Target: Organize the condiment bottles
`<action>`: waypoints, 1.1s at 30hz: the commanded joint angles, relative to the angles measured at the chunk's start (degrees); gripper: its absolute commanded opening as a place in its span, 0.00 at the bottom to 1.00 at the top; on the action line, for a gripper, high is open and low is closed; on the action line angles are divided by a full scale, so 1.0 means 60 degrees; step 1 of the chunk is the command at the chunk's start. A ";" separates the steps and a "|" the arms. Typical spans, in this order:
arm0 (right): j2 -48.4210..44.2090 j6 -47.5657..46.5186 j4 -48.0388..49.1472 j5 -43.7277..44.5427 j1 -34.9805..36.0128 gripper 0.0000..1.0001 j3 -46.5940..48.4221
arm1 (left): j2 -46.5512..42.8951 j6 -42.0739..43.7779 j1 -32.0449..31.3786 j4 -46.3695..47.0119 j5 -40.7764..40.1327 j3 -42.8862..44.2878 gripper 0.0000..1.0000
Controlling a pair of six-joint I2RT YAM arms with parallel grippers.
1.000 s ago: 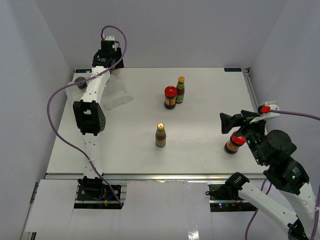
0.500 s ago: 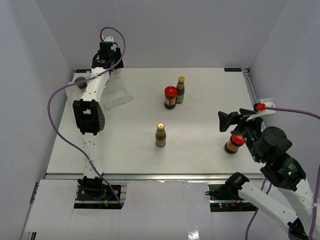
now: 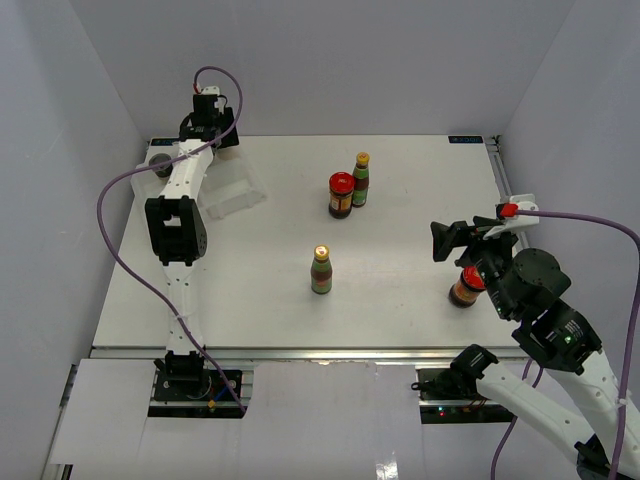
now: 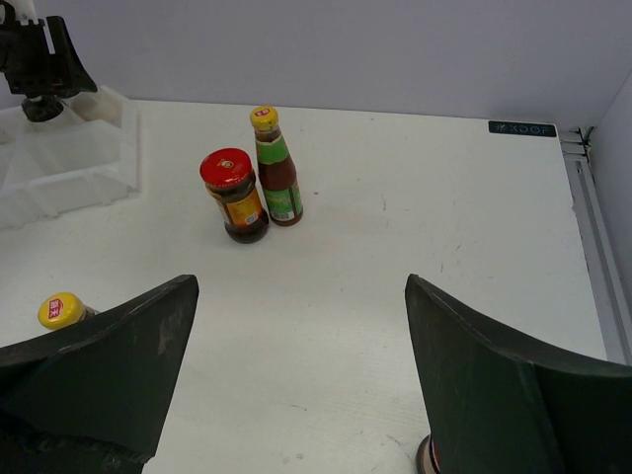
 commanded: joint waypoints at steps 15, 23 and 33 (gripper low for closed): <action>0.0327 -0.0753 0.1168 0.0577 0.0050 0.90 -0.0645 | 0.0183 0.0165 0.0014 0.1022 -0.0805 0.0163 0.07; 0.0411 -0.0990 0.1389 0.0691 0.0060 0.90 -0.0760 | 0.0280 0.0103 0.0014 0.1254 -0.0845 0.0126 0.48; 0.0432 -0.1075 0.1466 0.0733 0.0057 0.90 -0.0781 | 0.0106 -0.0020 0.0014 0.1444 -0.0794 -0.0041 0.86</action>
